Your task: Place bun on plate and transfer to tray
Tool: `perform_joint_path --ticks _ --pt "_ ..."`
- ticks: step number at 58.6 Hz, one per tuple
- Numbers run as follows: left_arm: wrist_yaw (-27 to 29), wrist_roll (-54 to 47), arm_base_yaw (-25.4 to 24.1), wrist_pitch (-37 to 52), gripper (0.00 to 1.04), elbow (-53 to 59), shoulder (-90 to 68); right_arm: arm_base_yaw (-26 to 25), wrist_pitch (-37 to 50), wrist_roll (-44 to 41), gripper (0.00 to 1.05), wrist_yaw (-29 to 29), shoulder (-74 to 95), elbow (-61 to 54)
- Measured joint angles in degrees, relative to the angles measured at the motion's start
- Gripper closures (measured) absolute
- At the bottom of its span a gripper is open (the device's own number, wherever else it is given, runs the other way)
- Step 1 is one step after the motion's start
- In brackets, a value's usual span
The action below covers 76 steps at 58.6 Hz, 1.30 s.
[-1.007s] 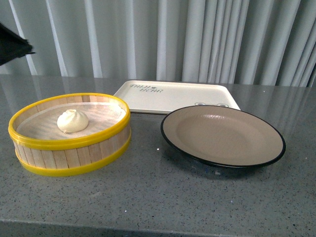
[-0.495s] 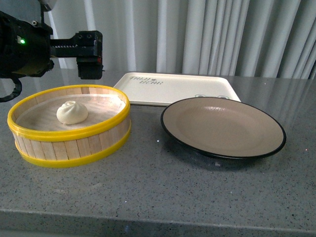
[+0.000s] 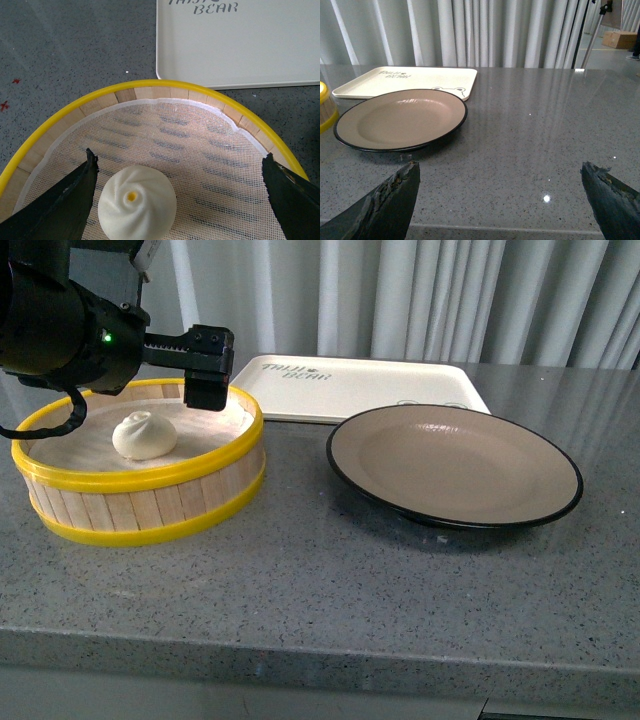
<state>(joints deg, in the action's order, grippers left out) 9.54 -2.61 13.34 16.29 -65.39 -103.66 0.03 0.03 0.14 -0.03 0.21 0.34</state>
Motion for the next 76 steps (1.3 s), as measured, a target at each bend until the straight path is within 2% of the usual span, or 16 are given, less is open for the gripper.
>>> perform_joint_path --ticks 36,76 --pt "-0.26 3.61 -0.83 -8.94 0.07 -2.95 -1.29 0.00 0.00 0.00 0.08 0.00 0.00 0.00" --pt "1.05 6.10 -0.81 -11.13 0.07 -6.95 -5.79 0.00 0.00 0.00 0.08 -0.02 0.00 0.00"
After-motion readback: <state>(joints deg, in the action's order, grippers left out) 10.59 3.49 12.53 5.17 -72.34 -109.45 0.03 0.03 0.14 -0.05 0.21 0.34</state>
